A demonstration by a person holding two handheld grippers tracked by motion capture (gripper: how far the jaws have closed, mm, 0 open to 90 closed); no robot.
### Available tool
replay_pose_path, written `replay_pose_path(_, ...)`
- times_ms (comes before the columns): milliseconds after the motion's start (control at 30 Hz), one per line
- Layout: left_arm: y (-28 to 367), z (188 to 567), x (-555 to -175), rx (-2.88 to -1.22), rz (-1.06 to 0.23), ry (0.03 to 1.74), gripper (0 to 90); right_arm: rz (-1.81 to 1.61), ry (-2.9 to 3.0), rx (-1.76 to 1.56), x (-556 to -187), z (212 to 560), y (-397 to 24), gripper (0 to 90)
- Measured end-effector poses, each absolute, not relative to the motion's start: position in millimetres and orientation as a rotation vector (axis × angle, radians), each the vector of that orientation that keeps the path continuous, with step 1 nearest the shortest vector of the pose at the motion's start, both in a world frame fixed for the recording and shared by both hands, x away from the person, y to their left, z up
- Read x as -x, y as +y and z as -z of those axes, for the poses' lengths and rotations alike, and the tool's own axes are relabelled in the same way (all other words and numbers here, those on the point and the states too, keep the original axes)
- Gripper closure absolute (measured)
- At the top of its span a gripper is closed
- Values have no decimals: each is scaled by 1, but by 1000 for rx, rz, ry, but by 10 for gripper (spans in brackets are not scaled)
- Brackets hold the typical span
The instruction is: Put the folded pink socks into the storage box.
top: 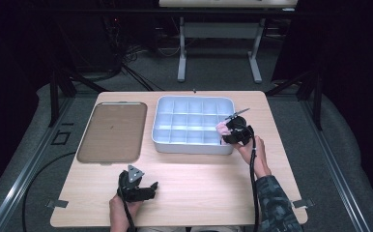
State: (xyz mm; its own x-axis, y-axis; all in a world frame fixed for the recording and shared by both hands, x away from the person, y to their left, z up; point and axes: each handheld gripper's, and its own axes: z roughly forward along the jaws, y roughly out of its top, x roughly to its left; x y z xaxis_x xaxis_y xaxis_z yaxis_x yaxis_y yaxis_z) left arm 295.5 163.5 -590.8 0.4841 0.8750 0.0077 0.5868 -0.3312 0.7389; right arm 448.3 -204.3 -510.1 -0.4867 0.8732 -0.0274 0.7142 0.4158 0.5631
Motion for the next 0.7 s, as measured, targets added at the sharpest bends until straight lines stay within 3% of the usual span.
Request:
replay_pose_path(467,163,591,-295,-2045,-538,1204,155,-590,2428,-1372,-452,515,-199,639)
replay_pose_path(700,163,591,-295,-2044,-538,1204,156,-674,2427,-1392,-447,504,-201,509)
